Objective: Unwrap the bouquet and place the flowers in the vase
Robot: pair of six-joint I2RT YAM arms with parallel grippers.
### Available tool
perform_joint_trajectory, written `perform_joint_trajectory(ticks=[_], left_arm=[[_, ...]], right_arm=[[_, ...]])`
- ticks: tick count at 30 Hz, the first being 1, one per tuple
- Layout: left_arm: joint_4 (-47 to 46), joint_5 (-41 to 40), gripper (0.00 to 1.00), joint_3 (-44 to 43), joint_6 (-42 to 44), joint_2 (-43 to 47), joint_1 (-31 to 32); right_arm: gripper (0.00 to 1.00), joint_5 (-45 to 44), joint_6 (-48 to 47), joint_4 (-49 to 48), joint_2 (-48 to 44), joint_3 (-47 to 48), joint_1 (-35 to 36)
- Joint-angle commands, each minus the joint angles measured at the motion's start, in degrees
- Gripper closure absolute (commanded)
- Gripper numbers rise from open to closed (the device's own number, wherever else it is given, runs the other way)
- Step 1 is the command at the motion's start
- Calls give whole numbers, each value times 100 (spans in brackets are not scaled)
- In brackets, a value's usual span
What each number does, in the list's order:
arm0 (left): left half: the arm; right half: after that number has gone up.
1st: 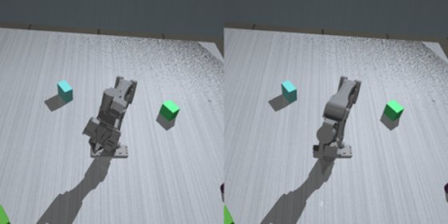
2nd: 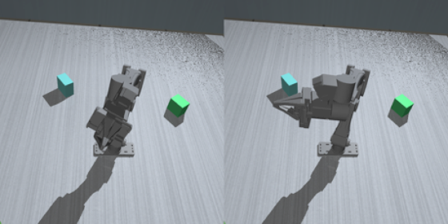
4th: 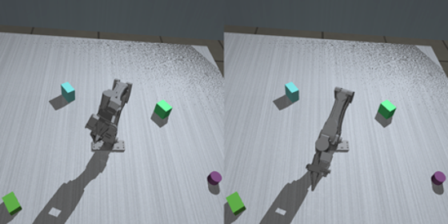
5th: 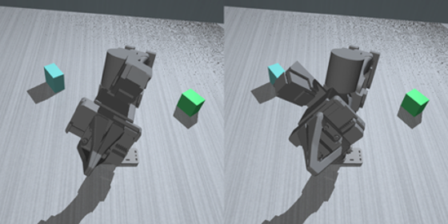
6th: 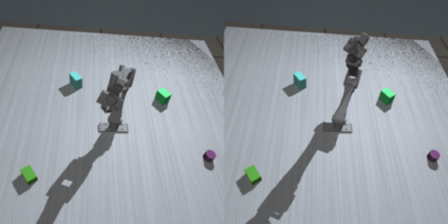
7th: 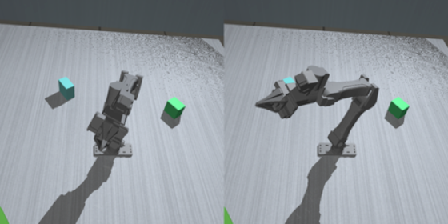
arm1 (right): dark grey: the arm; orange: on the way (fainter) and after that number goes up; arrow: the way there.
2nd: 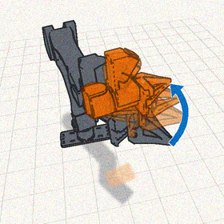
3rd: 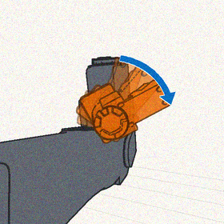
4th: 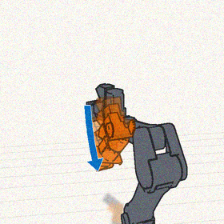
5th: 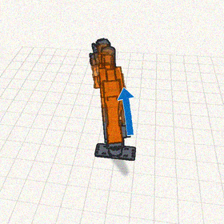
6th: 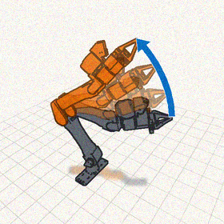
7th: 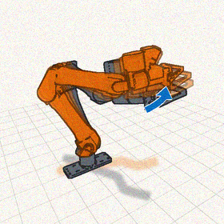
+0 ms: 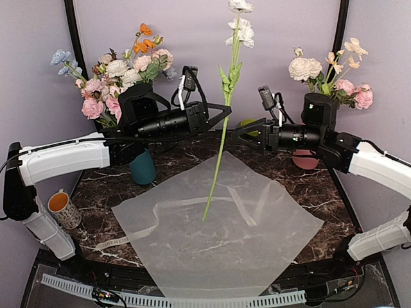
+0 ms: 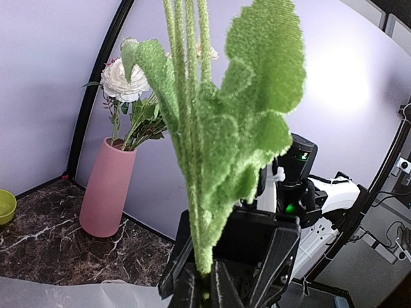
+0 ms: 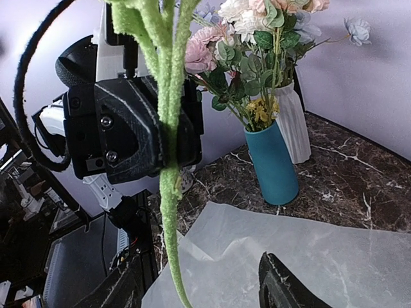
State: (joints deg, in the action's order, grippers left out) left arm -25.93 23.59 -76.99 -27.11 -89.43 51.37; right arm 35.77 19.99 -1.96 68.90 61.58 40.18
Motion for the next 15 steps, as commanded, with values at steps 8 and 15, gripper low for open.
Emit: perform_joint_trajectory(ticks=[8, 15], left_arm=[[-214, 55, 100, -164, 180, 71, 4], [-236, 62, 100, -167, 187, 51, 4]], right_arm=[[46, 202, -92, -778, 505, 537, 394], [75, 55, -146, -822, 661, 691, 524]])
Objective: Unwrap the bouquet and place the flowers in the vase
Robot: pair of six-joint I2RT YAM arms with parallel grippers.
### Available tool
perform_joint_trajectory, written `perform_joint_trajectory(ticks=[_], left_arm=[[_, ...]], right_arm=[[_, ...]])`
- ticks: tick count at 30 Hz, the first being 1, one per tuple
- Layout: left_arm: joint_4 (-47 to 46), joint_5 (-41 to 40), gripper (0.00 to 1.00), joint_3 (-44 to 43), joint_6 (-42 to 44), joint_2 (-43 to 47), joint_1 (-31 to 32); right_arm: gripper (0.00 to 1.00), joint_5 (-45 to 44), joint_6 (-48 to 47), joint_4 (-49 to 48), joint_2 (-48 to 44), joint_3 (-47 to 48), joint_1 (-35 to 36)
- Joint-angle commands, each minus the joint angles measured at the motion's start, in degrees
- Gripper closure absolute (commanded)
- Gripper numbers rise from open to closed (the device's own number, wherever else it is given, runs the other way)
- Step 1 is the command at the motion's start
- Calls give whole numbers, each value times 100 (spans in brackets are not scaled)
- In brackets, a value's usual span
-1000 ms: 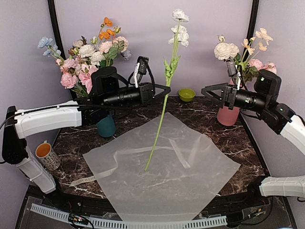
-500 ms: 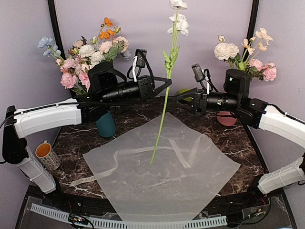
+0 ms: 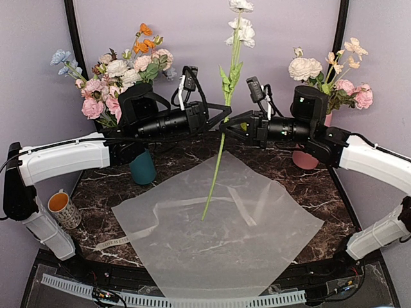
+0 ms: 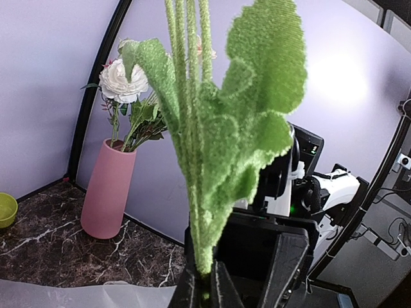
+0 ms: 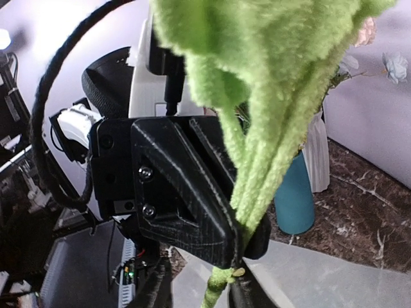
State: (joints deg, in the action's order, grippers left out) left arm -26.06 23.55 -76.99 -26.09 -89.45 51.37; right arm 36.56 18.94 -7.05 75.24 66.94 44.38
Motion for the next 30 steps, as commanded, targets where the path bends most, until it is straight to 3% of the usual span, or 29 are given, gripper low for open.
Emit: perform_joint_trajectory(ticks=[1, 3, 9, 11, 14, 15, 22, 30], left_arm=[[-220, 62, 100, -179, 86, 51, 4], [-215, 54, 100, -172, 86, 51, 4], [-159, -14, 97, -120, 124, 102, 4], [9, -107, 71, -110, 155, 130, 4], [240, -258, 17, -39, 227, 234, 4], [277, -293, 3, 24, 253, 295, 4], [492, -545, 1, 817, 570, 879, 4], [622, -661, 4, 1495, 788, 1284, 4]], right_arm=[[84, -43, -43, -334, 26, 153, 118], [100, -117, -53, -303, 27, 159, 131], [100, -667, -52, -12, -11, 254, 137], [100, -1073, -132, 183, -44, 319, 138], [100, -1614, -410, 556, -168, 412, 134], [100, -1828, -539, 699, -238, 464, 128], [100, -3653, -1109, 2030, -724, 1064, -210], [100, -4705, -1879, 2889, -756, 2316, -1314]])
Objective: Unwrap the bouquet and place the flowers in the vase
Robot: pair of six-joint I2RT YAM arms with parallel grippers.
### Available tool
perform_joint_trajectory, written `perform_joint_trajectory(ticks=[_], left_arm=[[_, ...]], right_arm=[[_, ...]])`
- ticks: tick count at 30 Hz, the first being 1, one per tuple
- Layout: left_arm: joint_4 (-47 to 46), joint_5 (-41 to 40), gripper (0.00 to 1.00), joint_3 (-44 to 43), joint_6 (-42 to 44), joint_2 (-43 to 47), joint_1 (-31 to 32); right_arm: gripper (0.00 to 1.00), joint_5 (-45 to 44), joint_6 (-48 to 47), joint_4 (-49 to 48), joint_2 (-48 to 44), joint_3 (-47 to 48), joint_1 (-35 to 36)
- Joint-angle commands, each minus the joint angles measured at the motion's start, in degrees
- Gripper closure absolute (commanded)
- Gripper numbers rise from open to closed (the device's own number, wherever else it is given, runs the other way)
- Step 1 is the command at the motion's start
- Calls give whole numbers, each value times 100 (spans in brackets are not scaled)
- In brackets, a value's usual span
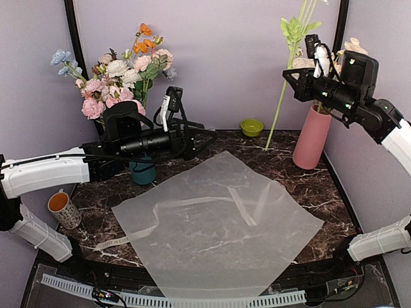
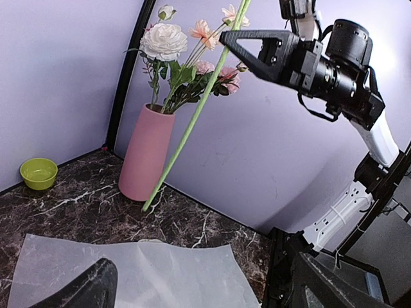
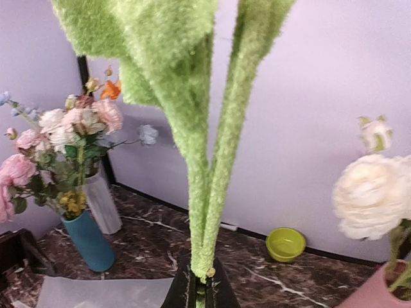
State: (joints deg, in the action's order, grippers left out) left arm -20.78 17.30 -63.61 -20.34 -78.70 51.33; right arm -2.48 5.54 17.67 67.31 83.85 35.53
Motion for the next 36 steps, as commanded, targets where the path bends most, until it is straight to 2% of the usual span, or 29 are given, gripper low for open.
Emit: perform_joint_trajectory(ticks=[1, 5, 12, 20, 24, 36], left_arm=[[111, -8, 4, 171, 214, 214, 8], [84, 41, 7, 222, 228, 214, 8], [169, 34, 9, 230, 234, 242, 8], [365, -103, 7, 446, 399, 463, 8], [337, -124, 1, 551, 517, 534, 8], [304, 6, 1, 385, 686, 258, 8]], right_arm=[[100, -928, -677, 443, 91, 793, -527], [100, -1248, -947, 513, 363, 1397, -966], [100, -1131, -936, 711, 777, 2210, -1516], [100, -1067, -897, 851, 836, 2521, -1815], [100, -1097, -1015, 694, 704, 2385, -1967], [100, -1210, -1069, -314, 633, 1791, -2535]])
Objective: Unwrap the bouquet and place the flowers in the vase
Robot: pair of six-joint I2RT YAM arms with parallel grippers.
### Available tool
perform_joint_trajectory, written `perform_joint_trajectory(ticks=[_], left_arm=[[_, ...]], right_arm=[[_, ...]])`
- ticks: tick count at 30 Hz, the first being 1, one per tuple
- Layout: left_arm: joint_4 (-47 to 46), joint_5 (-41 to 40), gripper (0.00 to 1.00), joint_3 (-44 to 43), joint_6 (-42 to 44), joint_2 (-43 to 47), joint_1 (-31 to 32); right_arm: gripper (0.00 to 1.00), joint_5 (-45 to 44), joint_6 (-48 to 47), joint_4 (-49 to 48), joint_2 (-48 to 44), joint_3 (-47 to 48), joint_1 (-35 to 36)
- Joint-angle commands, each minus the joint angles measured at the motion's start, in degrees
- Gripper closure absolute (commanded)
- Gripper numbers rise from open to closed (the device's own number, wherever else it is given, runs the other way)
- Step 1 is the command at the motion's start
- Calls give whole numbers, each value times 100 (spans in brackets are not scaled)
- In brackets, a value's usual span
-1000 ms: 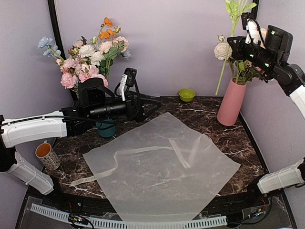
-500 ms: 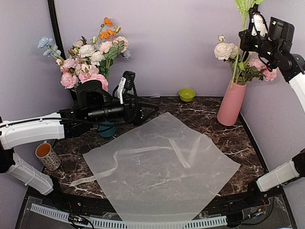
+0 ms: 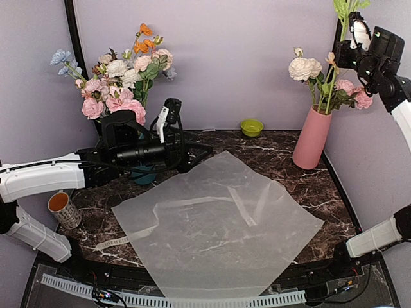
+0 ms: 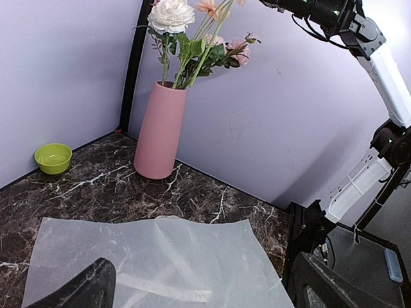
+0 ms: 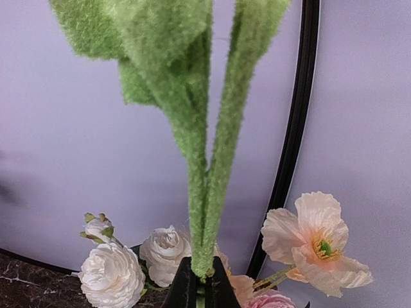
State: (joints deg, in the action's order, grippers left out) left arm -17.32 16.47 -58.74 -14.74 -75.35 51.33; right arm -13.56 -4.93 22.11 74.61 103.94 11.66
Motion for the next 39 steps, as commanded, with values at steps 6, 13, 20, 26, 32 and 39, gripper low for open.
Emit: perform_joint_trajectory(ticks=[6, 13, 20, 26, 32, 39], left_arm=[[49, 156, 1, -162, 104, -117, 8], [188, 67, 1, -182, 186, -42, 8], [299, 45, 1, -206, 243, -31, 4], [399, 173, 1, -382, 305, -158, 8], [464, 243, 1, -479, 333, -230, 8], [540, 187, 1, -456, 368, -171, 6]], right_arm=[[100, -67, 218, -1222, -33, -536, -234], [100, -276, 372, -2056, -352, -1619, -286], [100, -465, 477, -2286, -620, -2503, -304], [100, -555, 624, -2437, -668, -3134, -305], [100, -592, 791, -2534, -544, -3491, -317], [100, -623, 935, -2577, -351, -3653, -340]])
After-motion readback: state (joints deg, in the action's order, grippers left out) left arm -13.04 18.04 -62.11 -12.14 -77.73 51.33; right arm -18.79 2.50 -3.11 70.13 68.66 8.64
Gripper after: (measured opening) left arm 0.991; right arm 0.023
